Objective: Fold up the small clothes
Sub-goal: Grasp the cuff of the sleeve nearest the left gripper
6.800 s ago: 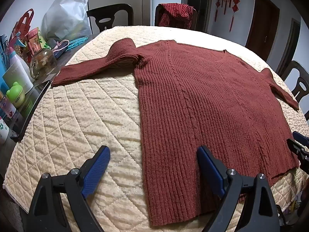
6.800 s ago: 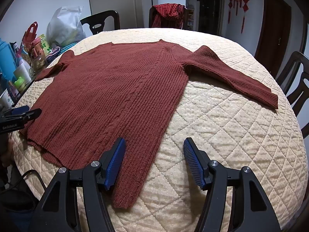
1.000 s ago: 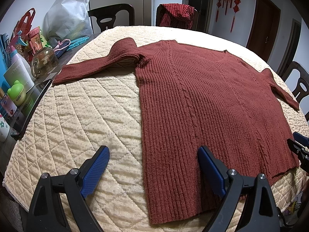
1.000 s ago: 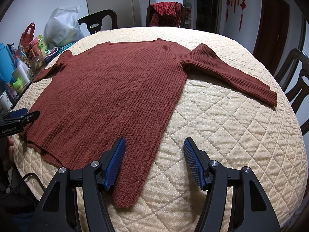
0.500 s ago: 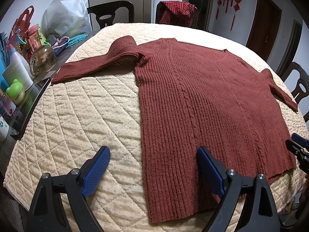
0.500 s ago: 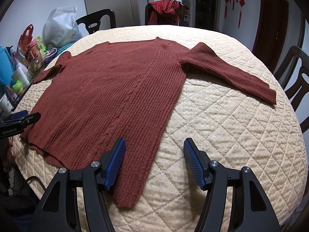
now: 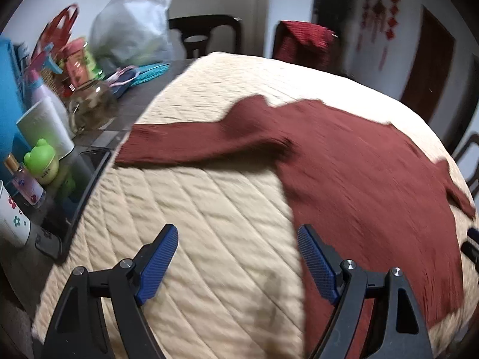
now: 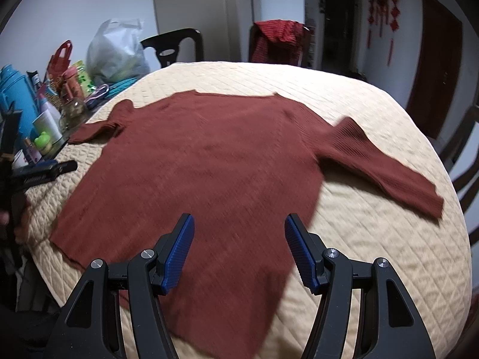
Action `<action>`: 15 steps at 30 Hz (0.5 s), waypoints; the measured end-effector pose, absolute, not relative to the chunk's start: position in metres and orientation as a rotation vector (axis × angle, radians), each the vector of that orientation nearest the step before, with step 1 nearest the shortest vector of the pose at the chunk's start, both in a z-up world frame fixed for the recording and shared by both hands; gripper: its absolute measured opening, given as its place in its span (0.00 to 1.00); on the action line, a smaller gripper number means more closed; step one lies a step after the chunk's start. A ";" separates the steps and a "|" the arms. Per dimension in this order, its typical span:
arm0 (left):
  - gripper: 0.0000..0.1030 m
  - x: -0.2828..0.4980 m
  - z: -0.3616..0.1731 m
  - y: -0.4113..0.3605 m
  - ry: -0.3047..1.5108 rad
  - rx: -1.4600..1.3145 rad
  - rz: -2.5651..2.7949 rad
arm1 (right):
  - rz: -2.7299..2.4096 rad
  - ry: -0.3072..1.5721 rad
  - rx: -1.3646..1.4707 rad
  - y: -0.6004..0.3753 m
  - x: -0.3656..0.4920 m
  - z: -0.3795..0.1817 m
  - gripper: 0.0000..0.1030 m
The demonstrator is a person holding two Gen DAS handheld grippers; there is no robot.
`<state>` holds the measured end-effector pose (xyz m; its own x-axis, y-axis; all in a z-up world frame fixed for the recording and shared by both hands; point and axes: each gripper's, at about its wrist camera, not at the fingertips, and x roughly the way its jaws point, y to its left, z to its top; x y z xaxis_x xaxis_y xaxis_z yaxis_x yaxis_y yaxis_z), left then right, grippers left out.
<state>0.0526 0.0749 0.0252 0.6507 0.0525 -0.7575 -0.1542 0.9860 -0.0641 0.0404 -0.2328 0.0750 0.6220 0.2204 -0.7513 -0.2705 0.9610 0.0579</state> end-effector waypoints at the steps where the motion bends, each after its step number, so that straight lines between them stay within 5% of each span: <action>1: 0.82 0.059 0.025 0.084 0.859 -0.154 0.129 | 0.291 0.857 -0.068 -0.229 0.044 0.074 0.61; 11: 0.81 0.107 0.014 0.154 0.886 -0.351 0.233 | 0.349 0.873 -0.087 -0.205 0.084 0.074 0.61; 15: 0.74 0.122 0.003 0.166 0.921 -0.414 0.277 | 0.361 0.874 -0.080 -0.203 0.095 0.074 0.61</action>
<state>0.1224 0.1662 0.0030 0.5786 0.0556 -0.8138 -0.4031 0.8868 -0.2260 0.0947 -0.2032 0.0743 0.5852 0.2765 -0.7623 -0.3415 0.9367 0.0777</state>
